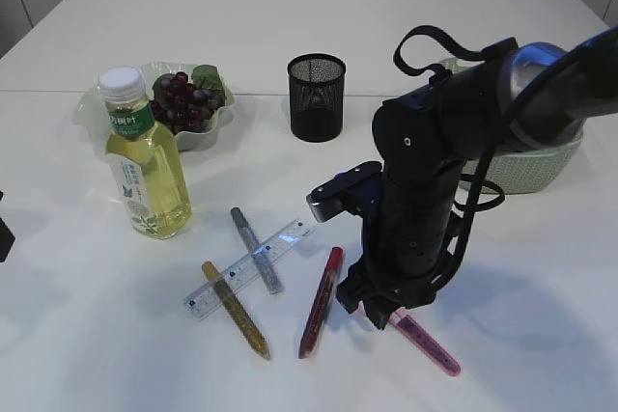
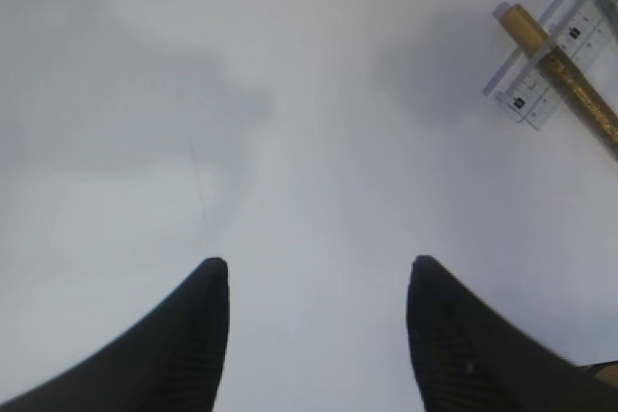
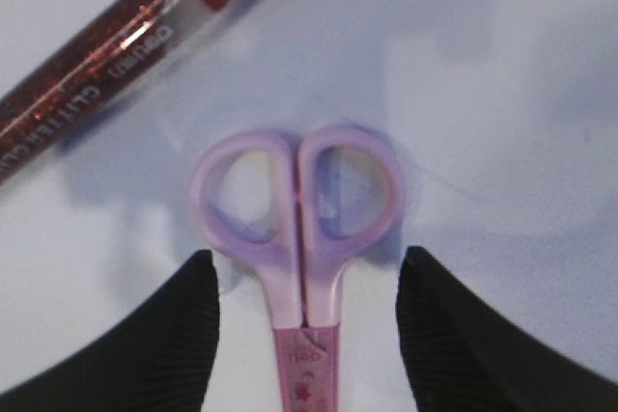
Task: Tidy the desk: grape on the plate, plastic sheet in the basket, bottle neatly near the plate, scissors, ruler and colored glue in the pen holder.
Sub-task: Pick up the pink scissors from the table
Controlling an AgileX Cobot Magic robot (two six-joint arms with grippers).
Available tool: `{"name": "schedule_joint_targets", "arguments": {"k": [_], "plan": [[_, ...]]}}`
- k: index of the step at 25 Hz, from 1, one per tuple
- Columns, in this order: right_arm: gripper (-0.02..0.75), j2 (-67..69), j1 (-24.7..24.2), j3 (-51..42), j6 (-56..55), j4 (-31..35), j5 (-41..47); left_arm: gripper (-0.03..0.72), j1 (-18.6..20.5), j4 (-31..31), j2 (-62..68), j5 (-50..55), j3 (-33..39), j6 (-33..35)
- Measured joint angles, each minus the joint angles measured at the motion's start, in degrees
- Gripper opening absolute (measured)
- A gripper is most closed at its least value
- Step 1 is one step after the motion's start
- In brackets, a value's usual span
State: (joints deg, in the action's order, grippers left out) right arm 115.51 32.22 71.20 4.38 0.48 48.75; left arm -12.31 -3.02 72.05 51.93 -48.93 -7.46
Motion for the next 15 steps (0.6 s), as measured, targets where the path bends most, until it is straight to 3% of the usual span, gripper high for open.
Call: {"name": "schedule_joint_targets", "arguments": {"k": [15], "plan": [[0.438,1.27,0.00,0.00,0.68,0.00,-0.19,0.426,0.00,0.00,0.00,0.00,0.00,0.00]]}}
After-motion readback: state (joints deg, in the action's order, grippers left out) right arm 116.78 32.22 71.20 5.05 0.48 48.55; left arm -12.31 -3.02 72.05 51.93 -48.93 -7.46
